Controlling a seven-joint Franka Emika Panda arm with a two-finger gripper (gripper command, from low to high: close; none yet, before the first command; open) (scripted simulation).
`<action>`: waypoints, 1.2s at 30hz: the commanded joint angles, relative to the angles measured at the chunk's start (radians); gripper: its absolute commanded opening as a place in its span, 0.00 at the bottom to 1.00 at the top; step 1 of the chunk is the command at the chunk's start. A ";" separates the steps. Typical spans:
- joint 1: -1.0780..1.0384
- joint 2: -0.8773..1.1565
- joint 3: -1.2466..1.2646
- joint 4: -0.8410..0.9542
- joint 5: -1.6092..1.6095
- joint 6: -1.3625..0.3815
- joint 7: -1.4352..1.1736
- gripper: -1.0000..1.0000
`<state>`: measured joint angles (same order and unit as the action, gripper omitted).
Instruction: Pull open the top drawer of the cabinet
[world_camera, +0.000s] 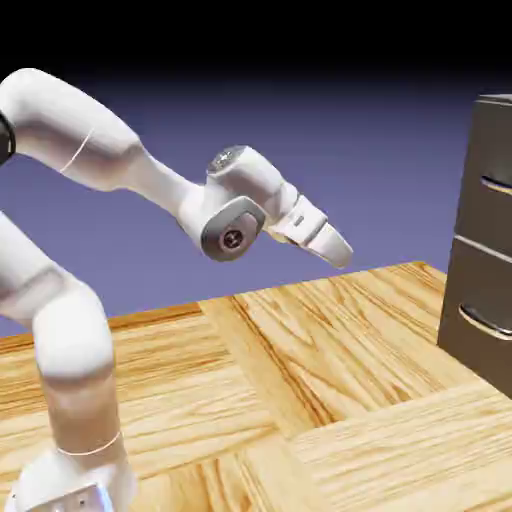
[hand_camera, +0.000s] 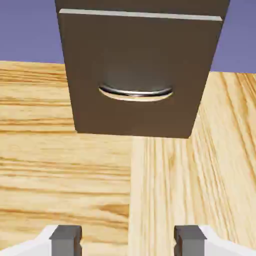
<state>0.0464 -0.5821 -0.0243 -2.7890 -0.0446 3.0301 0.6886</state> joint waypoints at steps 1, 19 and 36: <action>0.029 -0.010 -0.020 0.017 -0.037 -0.006 -0.044 0.50; 0.543 -0.190 -0.383 0.331 -0.702 -0.109 -0.826 0.50; 1.028 -0.360 -0.726 0.628 -1.329 -0.206 -1.566 0.50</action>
<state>1.0744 -0.9418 -0.7505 -2.1610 -1.3740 2.8238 -0.8771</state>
